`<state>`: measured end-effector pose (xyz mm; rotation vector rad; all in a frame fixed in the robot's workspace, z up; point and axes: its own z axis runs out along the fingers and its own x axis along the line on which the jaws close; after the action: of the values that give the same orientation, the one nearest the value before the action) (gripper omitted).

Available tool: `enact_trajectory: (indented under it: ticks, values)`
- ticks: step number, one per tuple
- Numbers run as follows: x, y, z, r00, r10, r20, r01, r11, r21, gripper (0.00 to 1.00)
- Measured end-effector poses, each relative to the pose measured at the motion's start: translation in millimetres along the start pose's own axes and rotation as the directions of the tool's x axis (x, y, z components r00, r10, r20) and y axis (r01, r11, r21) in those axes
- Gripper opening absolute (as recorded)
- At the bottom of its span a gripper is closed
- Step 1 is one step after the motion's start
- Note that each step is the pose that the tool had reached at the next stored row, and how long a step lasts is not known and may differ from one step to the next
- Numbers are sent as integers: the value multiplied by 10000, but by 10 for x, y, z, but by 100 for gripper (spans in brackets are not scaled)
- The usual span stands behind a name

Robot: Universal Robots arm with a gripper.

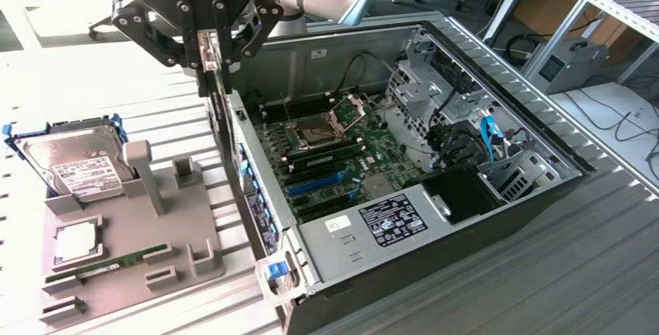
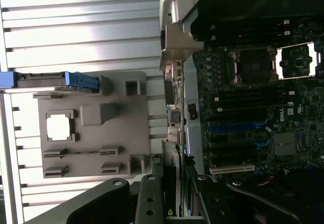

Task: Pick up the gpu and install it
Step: 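Pick up the gpu and move the gpu toward the slot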

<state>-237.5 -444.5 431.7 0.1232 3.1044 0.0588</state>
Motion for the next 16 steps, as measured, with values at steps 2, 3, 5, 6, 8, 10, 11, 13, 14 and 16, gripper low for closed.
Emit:
enact_trajectory:
  ticks: [2, 3, 5, 6, 8, 10, 11, 13, 14, 16]
  values:
    - [-25, 2, 0, 10000, 0, -1, 0, 10000, 1, 27]
    - [-41, 3, 1, 10000, -1, -1, 1, 10000, 1, 27]
    - [-81, 7, 2, 10000, -1, -1, 1, 10000, 1, 27]
    - [-92, 7, 3, 10000, -1, -1, 1, 10000, 1, 27]
    - [-119, 9, 4, 10000, -1, -1, 1, 10000, 1, 27]
    - [-143, 11, 5, 10000, 0, -1, 0, 10000, 1, 27]
    - [-156, 12, 5, 10000, 0, 0, 0, 10000, 0, 27]
    - [-180, 14, 6, 10000, 0, -1, 0, 10000, 1, 27]
    - [-192, 15, 6, 10000, -1, -1, 1, 10000, 1, 27]
    - [-217, 17, 7, 10000, 0, 0, 0, 10000, 0, 27]
